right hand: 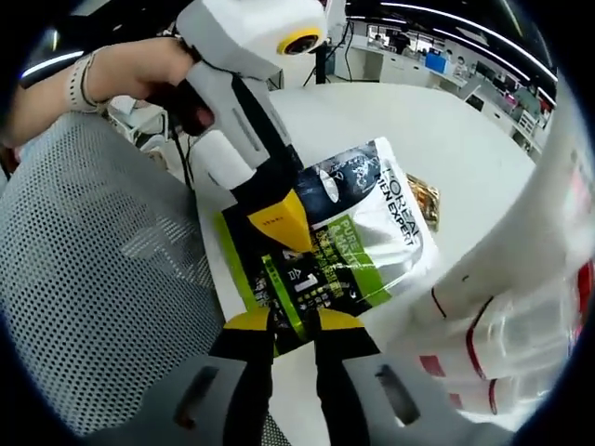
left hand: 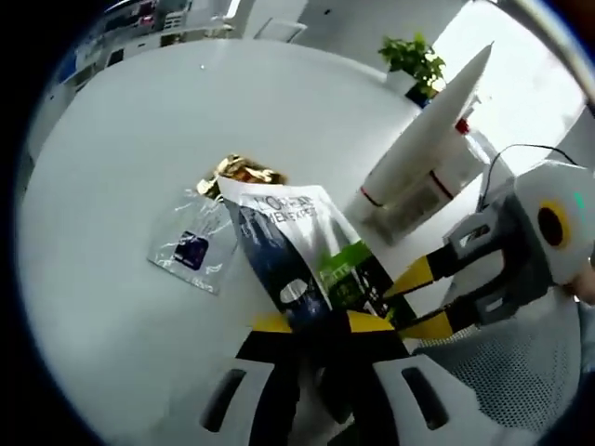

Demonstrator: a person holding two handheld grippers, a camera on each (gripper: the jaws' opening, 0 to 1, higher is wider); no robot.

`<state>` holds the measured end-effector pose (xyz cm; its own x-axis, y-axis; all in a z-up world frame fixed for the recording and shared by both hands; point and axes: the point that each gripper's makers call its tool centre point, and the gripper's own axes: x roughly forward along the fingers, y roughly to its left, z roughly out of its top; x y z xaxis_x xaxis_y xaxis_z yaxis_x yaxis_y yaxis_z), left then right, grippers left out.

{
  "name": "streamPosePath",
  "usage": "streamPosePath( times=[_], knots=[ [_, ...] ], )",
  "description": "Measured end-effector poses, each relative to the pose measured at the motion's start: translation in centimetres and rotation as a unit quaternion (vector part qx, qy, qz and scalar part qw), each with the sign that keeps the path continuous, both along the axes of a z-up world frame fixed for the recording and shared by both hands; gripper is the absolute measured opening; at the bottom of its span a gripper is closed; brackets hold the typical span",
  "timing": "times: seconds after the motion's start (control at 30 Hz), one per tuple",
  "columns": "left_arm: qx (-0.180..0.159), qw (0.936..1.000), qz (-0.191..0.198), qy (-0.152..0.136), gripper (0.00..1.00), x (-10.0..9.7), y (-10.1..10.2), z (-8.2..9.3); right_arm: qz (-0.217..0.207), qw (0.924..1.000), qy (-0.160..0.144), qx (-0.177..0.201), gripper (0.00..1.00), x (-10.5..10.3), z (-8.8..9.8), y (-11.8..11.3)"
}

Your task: Arrange the skincare products in the storage area until every visible bottle or jar stands upright without overlapping.

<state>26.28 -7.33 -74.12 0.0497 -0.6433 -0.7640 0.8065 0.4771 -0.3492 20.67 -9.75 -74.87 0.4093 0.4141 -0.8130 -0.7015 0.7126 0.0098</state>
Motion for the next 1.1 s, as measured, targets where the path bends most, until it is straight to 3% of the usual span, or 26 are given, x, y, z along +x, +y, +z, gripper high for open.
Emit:
streamPosePath(
  times=[0.07, 0.13, 0.4, 1.1],
  knots=[
    [-0.005, 1.0000, 0.002, 0.007, 0.17, 0.3, -0.2, 0.0, 0.000, 1.0000, 0.001, -0.001, 0.17, 0.0, 0.0, 0.0],
    [-0.015, 0.9997, -0.001, -0.021, 0.22, 1.2, -0.6, 0.4, 0.002, 1.0000, 0.001, -0.002, 0.17, -0.1, 0.0, -0.1],
    [-0.008, 0.9982, 0.008, -0.059, 0.28, 4.1, -0.5, 0.2, 0.001, 1.0000, 0.005, 0.000, 0.17, -0.2, -0.1, -0.1],
    [0.002, 0.9961, 0.005, -0.088, 0.18, 9.3, -1.1, -0.3, 0.005, 0.9999, 0.010, 0.000, 0.17, -0.1, -0.1, 0.0]
  ],
)
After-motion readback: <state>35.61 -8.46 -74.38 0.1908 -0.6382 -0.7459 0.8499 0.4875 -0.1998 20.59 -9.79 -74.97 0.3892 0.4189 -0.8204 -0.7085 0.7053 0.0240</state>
